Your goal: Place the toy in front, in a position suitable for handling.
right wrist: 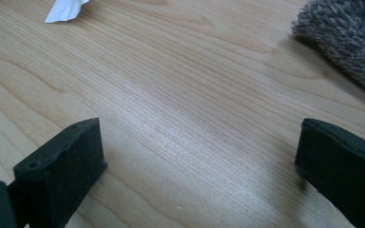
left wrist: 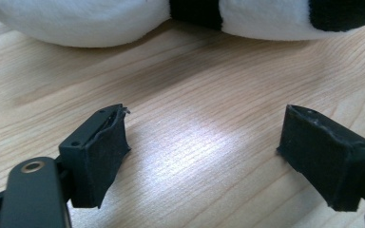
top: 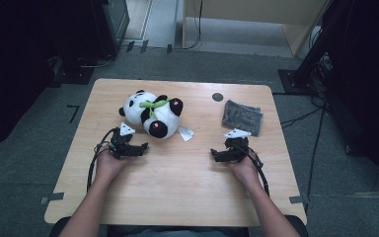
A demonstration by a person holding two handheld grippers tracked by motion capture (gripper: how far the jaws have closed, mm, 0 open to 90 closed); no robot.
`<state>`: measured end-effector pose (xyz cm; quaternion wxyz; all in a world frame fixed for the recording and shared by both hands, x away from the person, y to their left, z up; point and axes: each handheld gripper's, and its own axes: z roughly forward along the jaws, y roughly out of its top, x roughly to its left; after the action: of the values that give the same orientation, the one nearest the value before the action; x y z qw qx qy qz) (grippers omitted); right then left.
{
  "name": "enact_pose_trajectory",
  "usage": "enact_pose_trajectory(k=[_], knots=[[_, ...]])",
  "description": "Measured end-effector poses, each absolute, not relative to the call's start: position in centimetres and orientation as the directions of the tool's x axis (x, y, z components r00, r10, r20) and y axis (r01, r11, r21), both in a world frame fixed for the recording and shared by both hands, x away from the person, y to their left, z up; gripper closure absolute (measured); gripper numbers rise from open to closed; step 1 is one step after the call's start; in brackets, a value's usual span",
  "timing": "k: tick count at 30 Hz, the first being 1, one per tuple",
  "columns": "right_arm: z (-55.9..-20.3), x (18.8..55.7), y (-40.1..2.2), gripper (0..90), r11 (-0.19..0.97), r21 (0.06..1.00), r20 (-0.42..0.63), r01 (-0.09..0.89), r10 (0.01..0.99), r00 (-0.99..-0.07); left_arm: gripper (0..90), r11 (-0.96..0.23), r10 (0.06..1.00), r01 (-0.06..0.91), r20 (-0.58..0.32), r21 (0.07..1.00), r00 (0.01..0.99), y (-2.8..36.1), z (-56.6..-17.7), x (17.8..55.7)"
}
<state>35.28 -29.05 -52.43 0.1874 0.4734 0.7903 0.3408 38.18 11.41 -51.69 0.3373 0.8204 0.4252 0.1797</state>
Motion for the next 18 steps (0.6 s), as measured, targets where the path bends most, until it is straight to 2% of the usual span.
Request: enact_pose_trajectory(k=[2, 3, 10, 11, 12, 14, 18], knots=[[-52.4, 35.3, -29.1, 2.3, 0.318, 0.716, 0.026, 0.621, 0.878, -0.479, 17.8, -0.414, 0.817, 0.577, 0.007, 0.704, 0.577, 11.5, -51.6, 38.2], [-52.4, 35.3, -29.1, 2.3, 0.317, 0.716, 0.026, 0.621, 0.878, -0.478, 28.1, -0.413, 0.817, 0.578, 0.006, 0.704, 0.576, 11.6, -51.4, 38.2], [-52.4, 35.5, -29.1, 3.3, 0.32, 0.717, 0.028, 0.62, 0.874, -0.484, 29.9, -0.417, 0.808, 0.583, -0.011, 0.697, 0.59, 11.9, -51.2, 38.5], [-52.3, 35.5, -29.2, 9.1, 0.318, 0.722, 0.028, 0.615, 0.875, -0.484, 31.2, -0.396, 0.806, 0.593, -0.043, 0.701, 0.59, 12.2, -51.2, 38.7], [-52.3, 35.5, -29.2, 9.1, 0.318, 0.722, 0.028, 0.615, 0.875, -0.484, 32.2, -0.396, 0.806, 0.593, -0.043, 0.701, 0.59, 12.2, -51.2, 38.7], [-52.2, 35.5, -29.5, 16.0, 0.313, 0.728, 0.03, 0.61, 0.874, -0.484, 33.6, -0.383, 0.806, 0.598, -0.061, 0.704, 0.589, 12.3, -51.1, 38.8], [-52.0, 35.9, -30.0, 19.8, 0.303, 0.724, 0.039, 0.62, 0.879, -0.476, 33.7, -0.389, 0.8, 0.592, -0.06, 0.706, 0.597, 12.5, -50.8, 38.8]])
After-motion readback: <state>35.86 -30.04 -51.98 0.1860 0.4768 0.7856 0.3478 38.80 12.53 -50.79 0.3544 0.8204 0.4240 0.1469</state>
